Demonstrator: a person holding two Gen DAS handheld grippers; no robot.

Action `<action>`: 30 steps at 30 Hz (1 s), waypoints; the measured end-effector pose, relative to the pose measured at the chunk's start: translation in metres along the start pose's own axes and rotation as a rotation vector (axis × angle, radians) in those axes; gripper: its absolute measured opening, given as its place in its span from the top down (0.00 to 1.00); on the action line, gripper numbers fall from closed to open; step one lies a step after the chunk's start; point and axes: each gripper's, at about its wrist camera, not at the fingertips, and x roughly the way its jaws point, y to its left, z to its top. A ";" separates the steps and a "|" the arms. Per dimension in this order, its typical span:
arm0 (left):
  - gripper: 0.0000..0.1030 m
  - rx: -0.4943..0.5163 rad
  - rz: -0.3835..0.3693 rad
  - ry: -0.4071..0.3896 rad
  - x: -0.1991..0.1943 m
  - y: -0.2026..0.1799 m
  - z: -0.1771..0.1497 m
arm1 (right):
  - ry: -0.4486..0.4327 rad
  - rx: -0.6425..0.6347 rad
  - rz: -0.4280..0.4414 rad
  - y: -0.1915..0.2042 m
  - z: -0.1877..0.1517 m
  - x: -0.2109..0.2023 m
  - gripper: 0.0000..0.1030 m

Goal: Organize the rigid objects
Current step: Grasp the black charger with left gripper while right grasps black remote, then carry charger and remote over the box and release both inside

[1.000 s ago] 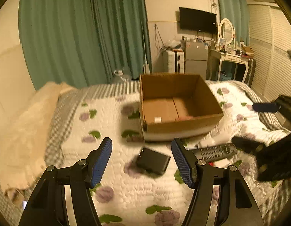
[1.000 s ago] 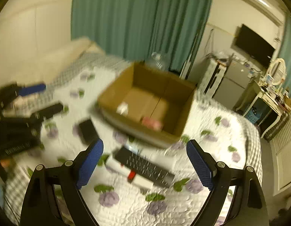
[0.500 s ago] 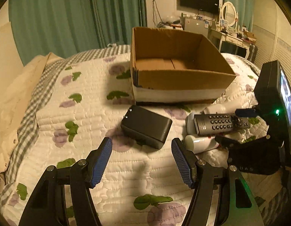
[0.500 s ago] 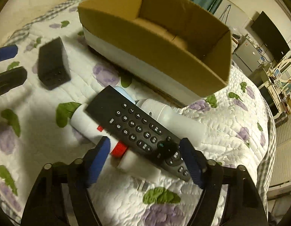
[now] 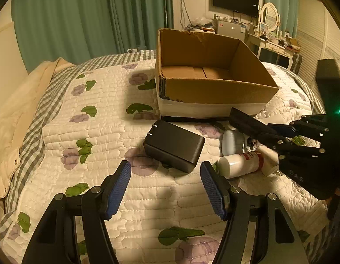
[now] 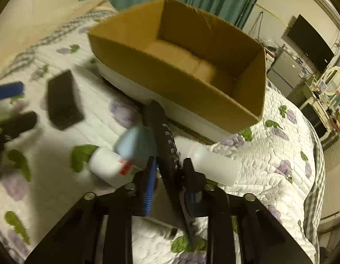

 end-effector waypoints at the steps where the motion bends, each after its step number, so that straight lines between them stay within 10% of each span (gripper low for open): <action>1: 0.34 -0.001 0.001 -0.002 0.000 0.001 0.001 | -0.009 0.007 0.016 0.001 0.001 -0.004 0.82; 30: 0.31 -0.536 0.139 0.147 0.074 0.006 0.033 | -0.022 0.118 0.084 -0.007 -0.007 -0.005 0.83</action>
